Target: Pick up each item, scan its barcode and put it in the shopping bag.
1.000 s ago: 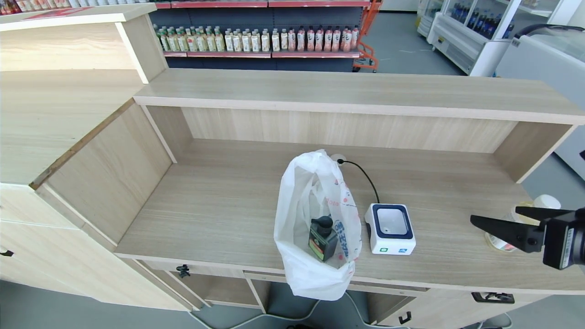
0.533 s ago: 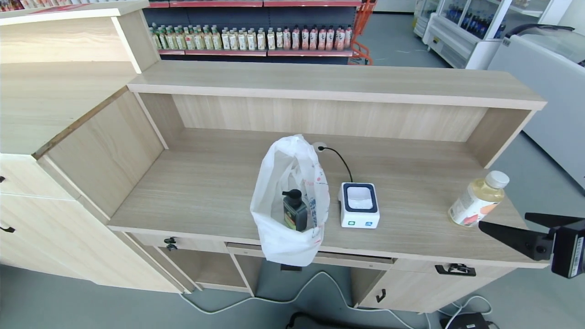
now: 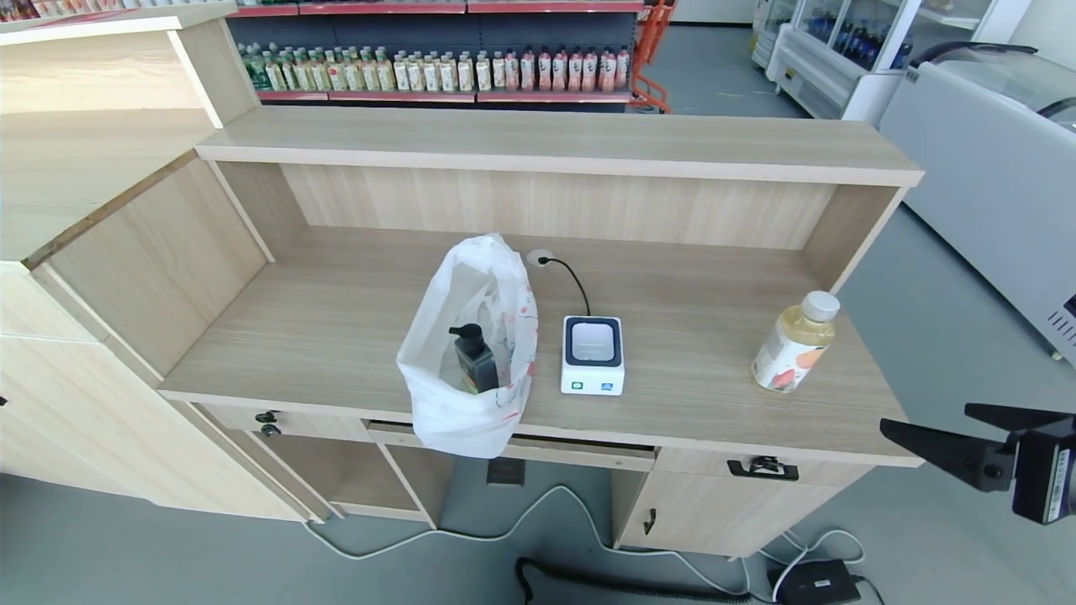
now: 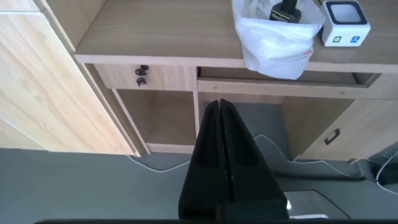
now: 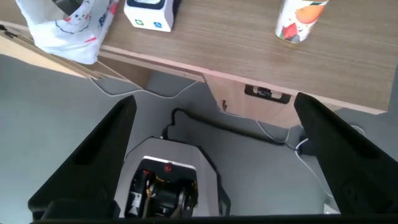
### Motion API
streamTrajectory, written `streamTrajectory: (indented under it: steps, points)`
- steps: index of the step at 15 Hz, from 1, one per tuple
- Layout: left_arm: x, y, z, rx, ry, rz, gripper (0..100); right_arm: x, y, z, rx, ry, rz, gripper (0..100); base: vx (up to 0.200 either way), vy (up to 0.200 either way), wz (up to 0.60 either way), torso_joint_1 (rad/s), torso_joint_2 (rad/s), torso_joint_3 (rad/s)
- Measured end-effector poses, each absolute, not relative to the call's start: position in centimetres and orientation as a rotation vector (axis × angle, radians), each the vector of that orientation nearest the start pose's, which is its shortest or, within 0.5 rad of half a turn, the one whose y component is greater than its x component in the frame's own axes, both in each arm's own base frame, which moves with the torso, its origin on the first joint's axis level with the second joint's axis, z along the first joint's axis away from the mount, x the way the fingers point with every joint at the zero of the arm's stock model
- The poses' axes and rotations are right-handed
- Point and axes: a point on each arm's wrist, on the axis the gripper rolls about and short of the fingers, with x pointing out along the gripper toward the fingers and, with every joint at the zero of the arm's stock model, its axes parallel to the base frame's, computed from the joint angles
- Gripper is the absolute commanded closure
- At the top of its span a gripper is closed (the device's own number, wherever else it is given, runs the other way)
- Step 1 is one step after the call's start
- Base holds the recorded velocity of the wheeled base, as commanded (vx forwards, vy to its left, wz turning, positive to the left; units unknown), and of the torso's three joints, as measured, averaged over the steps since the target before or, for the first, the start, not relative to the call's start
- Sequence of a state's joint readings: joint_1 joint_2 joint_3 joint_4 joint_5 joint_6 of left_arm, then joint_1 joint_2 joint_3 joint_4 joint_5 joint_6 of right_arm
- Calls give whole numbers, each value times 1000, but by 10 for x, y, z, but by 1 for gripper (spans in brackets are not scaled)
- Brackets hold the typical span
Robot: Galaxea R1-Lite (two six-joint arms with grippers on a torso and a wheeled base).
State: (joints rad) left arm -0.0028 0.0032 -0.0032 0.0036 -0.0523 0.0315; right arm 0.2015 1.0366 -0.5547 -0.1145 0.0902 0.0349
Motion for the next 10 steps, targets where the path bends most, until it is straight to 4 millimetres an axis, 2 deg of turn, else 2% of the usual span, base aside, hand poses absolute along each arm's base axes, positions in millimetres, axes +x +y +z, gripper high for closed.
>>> streamTrajectory:
  steps: [6,10]
  points:
    - [-23,-1,76,31,3,-56,100,130,29,201,13,398,280,0,0,-200,0,1,2,0]
    - [-23,-1,76,31,4,-56,100,139,24,198,-7,411,242,0,0,-200,0,1,2,5]
